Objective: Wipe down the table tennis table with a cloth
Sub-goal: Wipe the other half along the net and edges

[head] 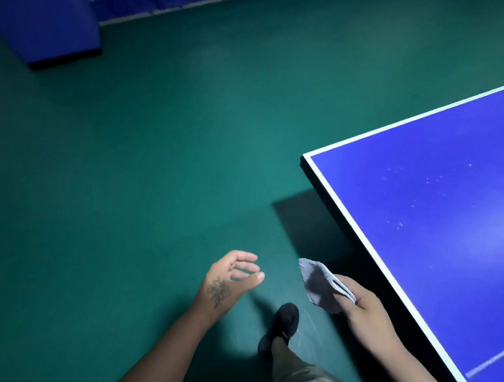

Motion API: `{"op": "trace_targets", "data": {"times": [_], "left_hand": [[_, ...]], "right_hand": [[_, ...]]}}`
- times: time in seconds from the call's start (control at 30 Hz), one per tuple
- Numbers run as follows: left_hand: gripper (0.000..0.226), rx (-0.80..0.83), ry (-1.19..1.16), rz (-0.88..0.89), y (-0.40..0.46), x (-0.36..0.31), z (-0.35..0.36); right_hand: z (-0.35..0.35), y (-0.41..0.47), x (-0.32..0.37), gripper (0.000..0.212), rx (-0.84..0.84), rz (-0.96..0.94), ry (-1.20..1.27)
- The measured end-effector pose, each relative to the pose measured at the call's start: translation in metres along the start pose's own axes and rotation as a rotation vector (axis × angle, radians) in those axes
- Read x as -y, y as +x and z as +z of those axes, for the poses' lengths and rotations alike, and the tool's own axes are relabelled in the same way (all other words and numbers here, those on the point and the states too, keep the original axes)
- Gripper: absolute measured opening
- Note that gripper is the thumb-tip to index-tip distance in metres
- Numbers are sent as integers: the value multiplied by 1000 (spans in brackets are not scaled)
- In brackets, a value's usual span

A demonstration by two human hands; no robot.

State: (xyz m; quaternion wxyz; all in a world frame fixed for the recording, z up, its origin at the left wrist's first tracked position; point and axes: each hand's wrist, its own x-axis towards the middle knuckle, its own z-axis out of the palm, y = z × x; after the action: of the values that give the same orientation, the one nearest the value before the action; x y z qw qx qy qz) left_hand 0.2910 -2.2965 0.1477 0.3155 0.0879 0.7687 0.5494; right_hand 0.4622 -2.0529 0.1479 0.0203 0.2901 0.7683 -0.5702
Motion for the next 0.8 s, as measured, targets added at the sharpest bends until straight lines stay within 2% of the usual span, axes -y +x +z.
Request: {"op": "trace_targets", "data": {"times": [0.27, 0.43, 0.57, 0.8], "left_hand": [[55, 88, 155, -1, 162, -77, -2], [45, 120, 99, 11, 249, -119, -8], [46, 180, 97, 13, 327, -136, -25], [56, 356, 143, 56, 491, -182, -76]], "right_hand": [[-49, 150, 44, 47, -87, 74, 80], [-69, 232, 70, 34, -203, 139, 102], [-67, 292, 82, 30, -270, 208, 88], [-32, 398, 136, 35, -417, 300, 102]]}}
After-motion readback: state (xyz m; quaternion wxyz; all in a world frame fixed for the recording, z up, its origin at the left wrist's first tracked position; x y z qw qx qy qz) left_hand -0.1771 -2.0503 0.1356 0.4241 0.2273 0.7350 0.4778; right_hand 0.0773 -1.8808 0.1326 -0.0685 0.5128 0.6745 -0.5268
